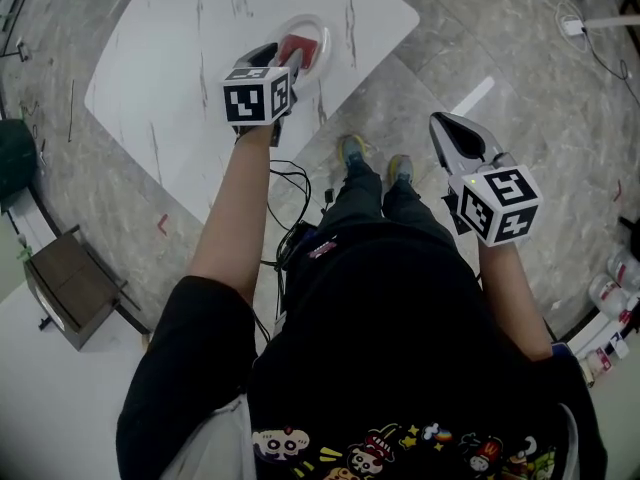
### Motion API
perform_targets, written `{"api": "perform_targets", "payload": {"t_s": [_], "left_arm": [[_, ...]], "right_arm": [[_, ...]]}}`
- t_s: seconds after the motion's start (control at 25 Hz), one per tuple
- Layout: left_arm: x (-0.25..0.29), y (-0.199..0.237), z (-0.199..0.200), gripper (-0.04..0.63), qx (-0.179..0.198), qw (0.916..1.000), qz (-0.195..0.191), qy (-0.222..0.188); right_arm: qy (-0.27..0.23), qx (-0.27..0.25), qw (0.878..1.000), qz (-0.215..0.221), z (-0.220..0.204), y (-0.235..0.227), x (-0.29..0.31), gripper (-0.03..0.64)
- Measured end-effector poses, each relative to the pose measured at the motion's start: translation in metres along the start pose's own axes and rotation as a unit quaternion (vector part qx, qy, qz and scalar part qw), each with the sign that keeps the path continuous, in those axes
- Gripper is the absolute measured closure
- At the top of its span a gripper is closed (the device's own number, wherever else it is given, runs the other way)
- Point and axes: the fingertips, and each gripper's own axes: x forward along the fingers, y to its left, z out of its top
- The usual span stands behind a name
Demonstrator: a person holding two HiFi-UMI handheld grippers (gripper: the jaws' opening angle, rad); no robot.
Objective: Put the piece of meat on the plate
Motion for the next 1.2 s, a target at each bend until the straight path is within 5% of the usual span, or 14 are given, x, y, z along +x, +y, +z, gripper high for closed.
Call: {"api": "perform_targets", "payload": {"t_s": [0.32, 0.88, 1.2], "left_arm": [[-0.062, -0.01, 0.028, 0.59, 0.023, 0.994, 0.034, -0.102], [-0.16, -0.032, 0.056, 0.595, 0.025, 0.9792, 0.048, -0.195], [-0.186, -0.037, 0.053, 0.595, 0.031, 0.9755, 0.051, -0.212]], "right_arm": [[-0.036, -0.032, 0.999, 0.0, 0.028, 0.014, 0.006, 0.595], [-0.075, -0.092, 0.991, 0.055, 0.072, 0.056, 0.026, 0.595], [-0.088, -0.122, 0.986, 0.074, 0.086, 0.074, 0.03, 0.595]]}}
